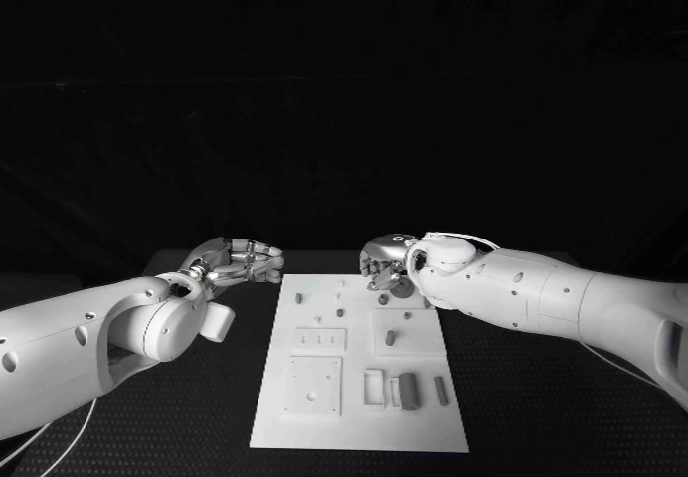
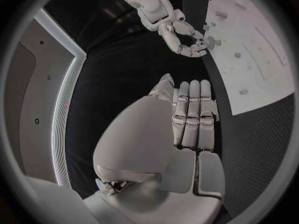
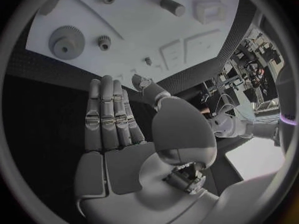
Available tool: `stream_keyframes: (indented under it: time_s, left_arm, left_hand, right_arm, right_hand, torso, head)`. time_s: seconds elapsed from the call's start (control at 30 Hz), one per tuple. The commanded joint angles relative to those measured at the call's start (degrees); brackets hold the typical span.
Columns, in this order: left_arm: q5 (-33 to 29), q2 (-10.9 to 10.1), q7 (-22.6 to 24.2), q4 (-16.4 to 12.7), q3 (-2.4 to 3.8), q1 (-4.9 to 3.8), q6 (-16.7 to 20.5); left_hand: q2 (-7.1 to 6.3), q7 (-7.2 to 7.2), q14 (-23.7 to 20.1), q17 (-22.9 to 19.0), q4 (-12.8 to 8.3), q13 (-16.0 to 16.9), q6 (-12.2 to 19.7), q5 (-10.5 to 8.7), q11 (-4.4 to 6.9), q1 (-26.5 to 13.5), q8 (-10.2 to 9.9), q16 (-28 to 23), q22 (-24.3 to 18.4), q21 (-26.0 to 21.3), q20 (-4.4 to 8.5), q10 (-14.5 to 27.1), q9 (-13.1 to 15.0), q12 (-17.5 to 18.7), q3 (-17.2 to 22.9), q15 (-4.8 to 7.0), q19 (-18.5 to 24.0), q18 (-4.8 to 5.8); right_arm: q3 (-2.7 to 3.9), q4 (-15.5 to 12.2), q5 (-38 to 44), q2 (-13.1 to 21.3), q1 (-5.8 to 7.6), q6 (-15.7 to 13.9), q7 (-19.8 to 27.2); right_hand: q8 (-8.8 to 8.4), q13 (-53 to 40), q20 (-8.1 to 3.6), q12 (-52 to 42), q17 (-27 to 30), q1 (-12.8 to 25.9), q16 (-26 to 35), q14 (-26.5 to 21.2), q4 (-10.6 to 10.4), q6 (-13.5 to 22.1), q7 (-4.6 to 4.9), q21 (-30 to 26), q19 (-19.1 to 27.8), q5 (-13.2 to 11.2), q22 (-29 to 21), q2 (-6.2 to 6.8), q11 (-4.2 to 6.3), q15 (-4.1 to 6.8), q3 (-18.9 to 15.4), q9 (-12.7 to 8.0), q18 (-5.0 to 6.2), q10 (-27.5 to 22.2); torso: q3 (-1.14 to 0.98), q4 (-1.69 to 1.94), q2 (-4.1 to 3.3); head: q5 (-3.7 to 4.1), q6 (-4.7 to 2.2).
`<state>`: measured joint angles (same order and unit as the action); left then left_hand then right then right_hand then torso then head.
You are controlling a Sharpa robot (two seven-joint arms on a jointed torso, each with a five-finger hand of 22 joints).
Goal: Assemble the parts on the task board
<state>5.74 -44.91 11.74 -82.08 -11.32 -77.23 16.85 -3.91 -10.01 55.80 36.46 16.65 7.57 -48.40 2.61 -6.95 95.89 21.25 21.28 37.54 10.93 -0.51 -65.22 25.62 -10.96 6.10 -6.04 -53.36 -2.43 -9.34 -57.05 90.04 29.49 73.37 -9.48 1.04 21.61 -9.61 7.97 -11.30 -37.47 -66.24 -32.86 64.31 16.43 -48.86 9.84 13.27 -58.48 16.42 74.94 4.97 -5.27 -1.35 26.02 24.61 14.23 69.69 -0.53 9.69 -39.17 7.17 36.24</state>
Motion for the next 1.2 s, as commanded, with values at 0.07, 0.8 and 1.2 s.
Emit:
stream_keyframes:
  time_s: [0.07, 0.8, 1.2]
  left_arm:
    - [0.6, 0.3, 1.0, 0.1, 0.05, -0.04, -1.0]
    - [0.6, -0.1, 0.7, 0.2, 0.04, -0.02, -1.0]
    - [0.6, -0.1, 0.6, 0.4, 0.04, -0.02, -1.0]
  left_hand:
    - [0.18, 0.08, 0.3, 0.1, -0.1, 0.0, -0.3, 0.32, 0.08, 0.2, -0.3, -0.3, -0.1, -0.4, 0.1, -0.5, -0.1, 0.4, -0.3, 0.09, -0.4, 0.19]
    - [0.24, 0.03, 0.4, 0.3, -0.1, -0.1, -0.3, 0.32, 0.04, -0.3, -0.7, -0.6, -0.1, -0.6, 0.18, -0.6, -0.3, 0.8, -0.7, 0.1, -0.5, 0.31]
    - [0.25, 0.0, 0.4, 0.4, -0.1, -0.1, -0.3, 0.32, 0.02, -0.5, -0.8, -0.7, -0.2, -0.7, 0.19, -0.6, -0.4, 1.0, -0.8, 0.09, -0.5, 0.34]
  right_arm:
    - [0.01, 0.3, 5.4, 0.2, -0.15, 3.1, -2.9]
    - [0.0, 0.3, 6.3, 1.5, -0.43, 5.3, -3.9]
    - [0.0, -0.5, 6.8, 2.4, -0.53, 5.5, -4.3]
  right_hand:
    - [-0.6, -2.4, -0.48, -0.6, -1.6, 0.4, -2.1, 0.2, 0.1, -0.7, -0.07, 2.2, -0.8, 0.1, 1.6, 0.35, 0.39, 0.61, -0.5, 0.3, 0.77, 1.1]
    - [-3.28, -16.6, -1.89, -2.5, -5.2, 2.0, -11.3, -1.9, -0.3, 0.1, 0.14, 13.4, 0.2, 0.1, 1.5, 1.7, 1.16, 1.88, 0.3, 1.6, 0.77, -0.2]
    - [-3.36, -17.1, -1.9, -2.0, -5.1, 1.7, -11.8, -1.9, -0.1, 0.0, 0.16, 14.3, 0.4, 0.1, 1.5, 1.58, 1.09, 1.89, 0.6, 1.6, 0.77, -0.5]
  torso:
    - [0.14, 0.61, -1.35]
    - [-0.31, 1.49, -4.09]
    - [-0.47, 1.59, -4.95]
  head:
    - [0.87, -0.46]
    - [1.85, -1.57]
    - [2.17, -1.74]
